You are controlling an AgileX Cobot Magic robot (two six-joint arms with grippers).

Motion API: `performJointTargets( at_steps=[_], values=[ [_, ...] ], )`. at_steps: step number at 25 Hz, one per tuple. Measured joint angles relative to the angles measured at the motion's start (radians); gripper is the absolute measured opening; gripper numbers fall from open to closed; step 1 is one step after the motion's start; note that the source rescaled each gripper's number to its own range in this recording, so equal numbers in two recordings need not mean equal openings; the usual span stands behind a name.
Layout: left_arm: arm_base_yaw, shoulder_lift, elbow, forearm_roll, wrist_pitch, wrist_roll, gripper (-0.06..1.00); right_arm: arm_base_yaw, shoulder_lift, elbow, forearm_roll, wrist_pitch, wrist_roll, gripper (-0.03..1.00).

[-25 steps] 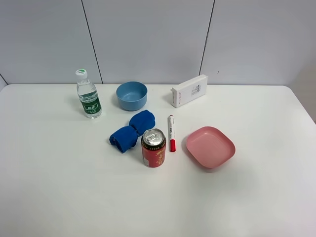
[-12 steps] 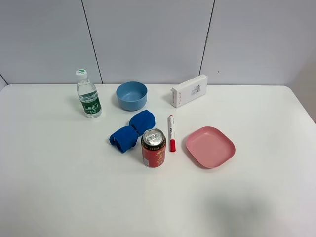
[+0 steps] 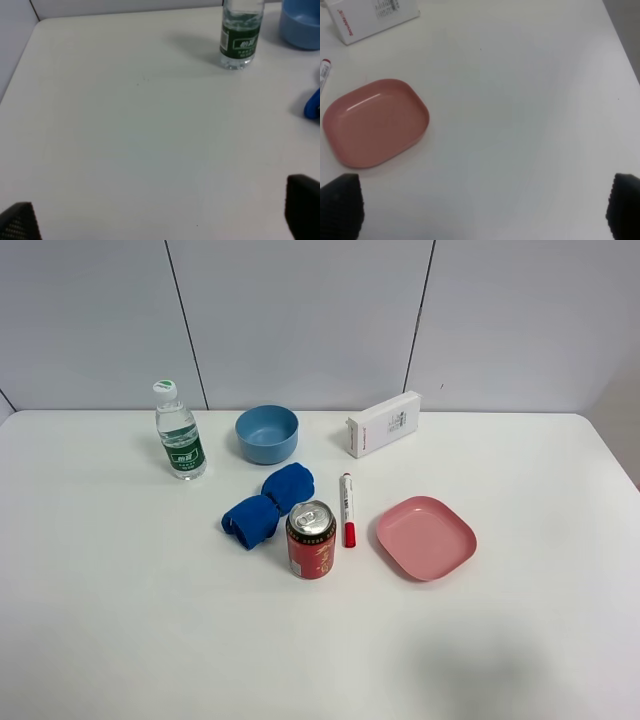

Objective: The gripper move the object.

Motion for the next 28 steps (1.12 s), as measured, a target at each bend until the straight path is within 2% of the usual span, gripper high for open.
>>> performJointTargets(
  at_steps=[28],
  values=[
    [0.000, 0.000, 0.000, 0.000, 0.000, 0.000, 1.00, 0.000, 0.000, 0.000, -0.003, 0.000, 0.010, 0.95]
  ],
)
